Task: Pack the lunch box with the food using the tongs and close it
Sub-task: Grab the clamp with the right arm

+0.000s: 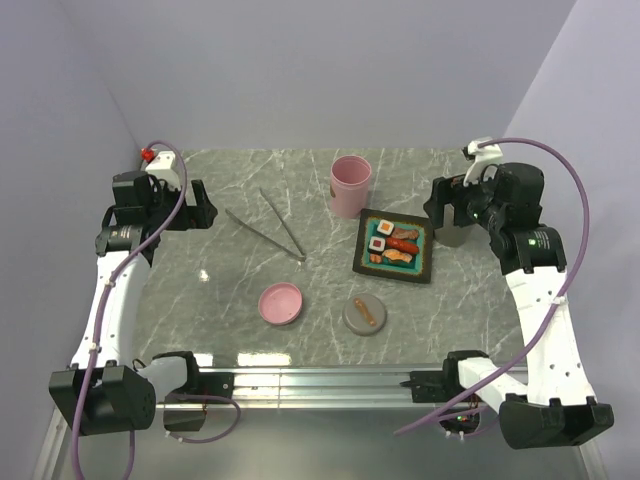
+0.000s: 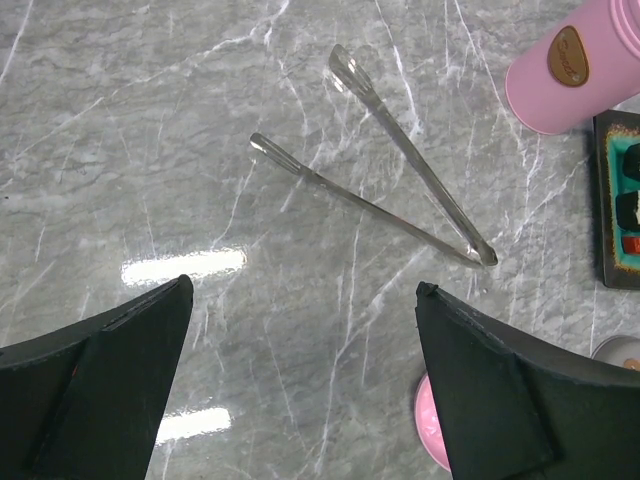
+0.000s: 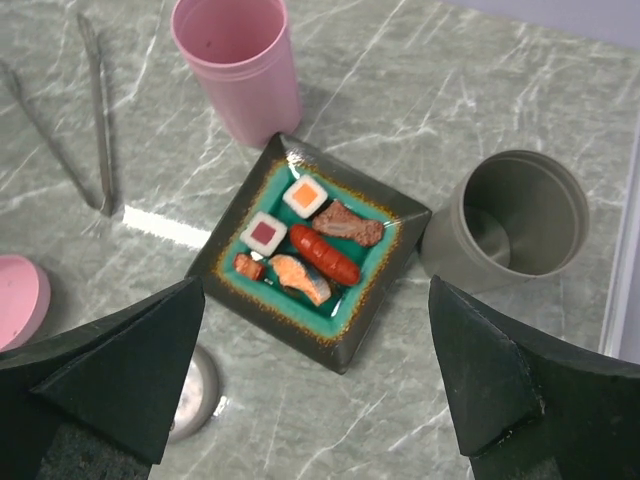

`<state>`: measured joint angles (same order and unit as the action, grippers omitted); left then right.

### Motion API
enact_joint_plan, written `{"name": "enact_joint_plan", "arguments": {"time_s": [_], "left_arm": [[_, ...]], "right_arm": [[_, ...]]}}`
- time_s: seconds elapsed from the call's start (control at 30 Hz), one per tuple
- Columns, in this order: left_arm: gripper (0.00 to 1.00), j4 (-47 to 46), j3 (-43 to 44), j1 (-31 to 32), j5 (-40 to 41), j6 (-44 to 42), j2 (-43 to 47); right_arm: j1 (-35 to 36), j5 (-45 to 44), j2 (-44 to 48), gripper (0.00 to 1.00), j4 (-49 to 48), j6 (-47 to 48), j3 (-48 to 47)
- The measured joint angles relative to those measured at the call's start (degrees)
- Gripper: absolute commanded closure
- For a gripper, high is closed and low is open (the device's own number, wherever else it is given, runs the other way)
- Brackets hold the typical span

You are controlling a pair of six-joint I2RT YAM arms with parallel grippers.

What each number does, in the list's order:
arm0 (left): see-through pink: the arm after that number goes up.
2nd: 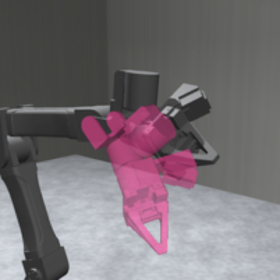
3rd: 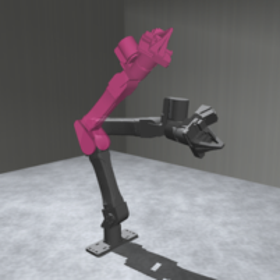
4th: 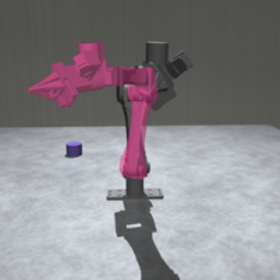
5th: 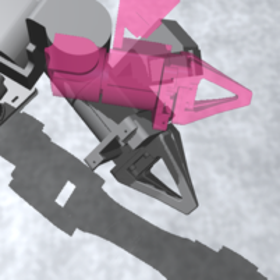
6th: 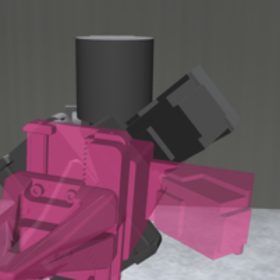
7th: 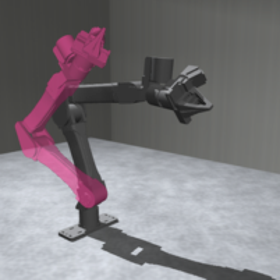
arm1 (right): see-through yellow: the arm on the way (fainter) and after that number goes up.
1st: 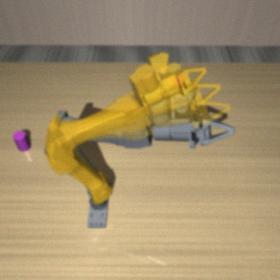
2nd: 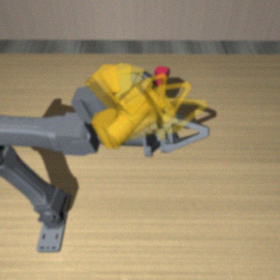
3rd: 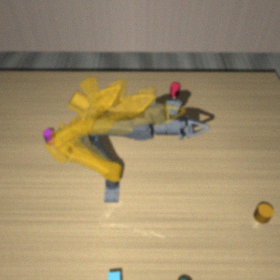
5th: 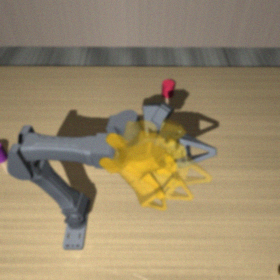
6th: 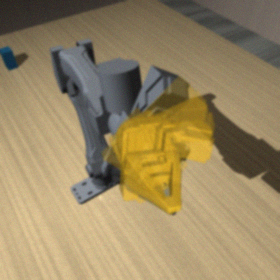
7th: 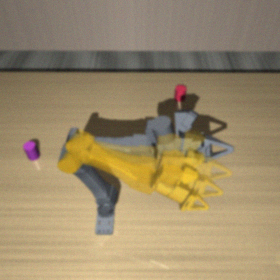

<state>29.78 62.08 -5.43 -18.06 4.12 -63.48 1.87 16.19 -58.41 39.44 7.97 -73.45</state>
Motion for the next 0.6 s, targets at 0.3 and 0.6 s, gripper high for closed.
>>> {"name": "enact_joint_plan", "arguments": {"time_s": [0.3, 0.6], "left_arm": [[0.01, 0.0, 0.4, -0.1, -0.1, 2.2, 0.0], [0.01, 4.4, 10.6, -2.8, -3.7, 5.8, -6.0]], "right_arm": [[4.4, 2.8, -2.7, 0.0, 2.1, 1.1, 0.0], [22.5, -1.1, -13.5, 0.0, 2.7, 2.4, -4.5]]}}
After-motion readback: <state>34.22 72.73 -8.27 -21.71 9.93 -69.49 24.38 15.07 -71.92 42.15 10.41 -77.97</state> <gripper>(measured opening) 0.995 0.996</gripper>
